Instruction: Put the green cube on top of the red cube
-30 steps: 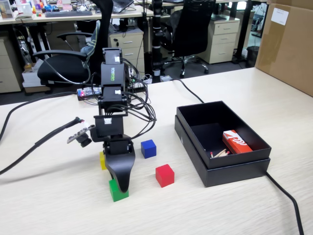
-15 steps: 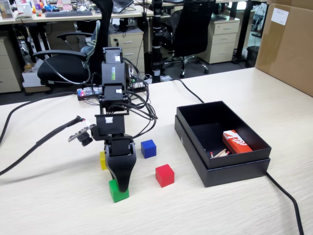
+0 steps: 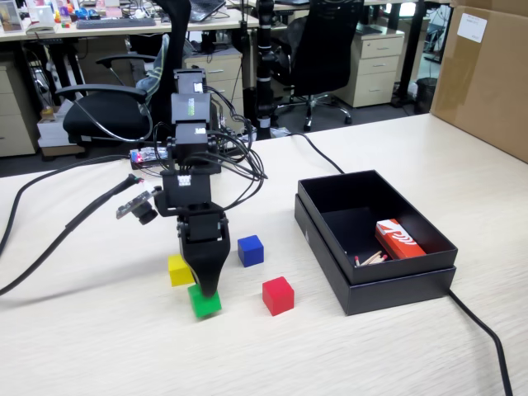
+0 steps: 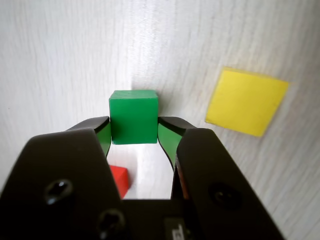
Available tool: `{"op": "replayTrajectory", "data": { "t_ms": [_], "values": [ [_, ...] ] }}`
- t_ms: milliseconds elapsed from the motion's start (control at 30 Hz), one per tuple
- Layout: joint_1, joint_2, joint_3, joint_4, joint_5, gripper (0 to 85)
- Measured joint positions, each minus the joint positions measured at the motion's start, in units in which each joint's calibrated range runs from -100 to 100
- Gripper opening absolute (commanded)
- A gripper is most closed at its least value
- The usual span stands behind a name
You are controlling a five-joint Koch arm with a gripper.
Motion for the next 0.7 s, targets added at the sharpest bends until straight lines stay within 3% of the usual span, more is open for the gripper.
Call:
{"op": "replayTrajectory", "data": {
  "t_ms": [233,433,700],
  "values": [
    [0.78,-10.61,0.00,-4.49,1.81,3.2],
    [4.15,-21.49,0.00,-5.96,5.13,3.2],
    [7.91,-21.10,0.73,-5.96,8.60,3.3]
  ]
}}
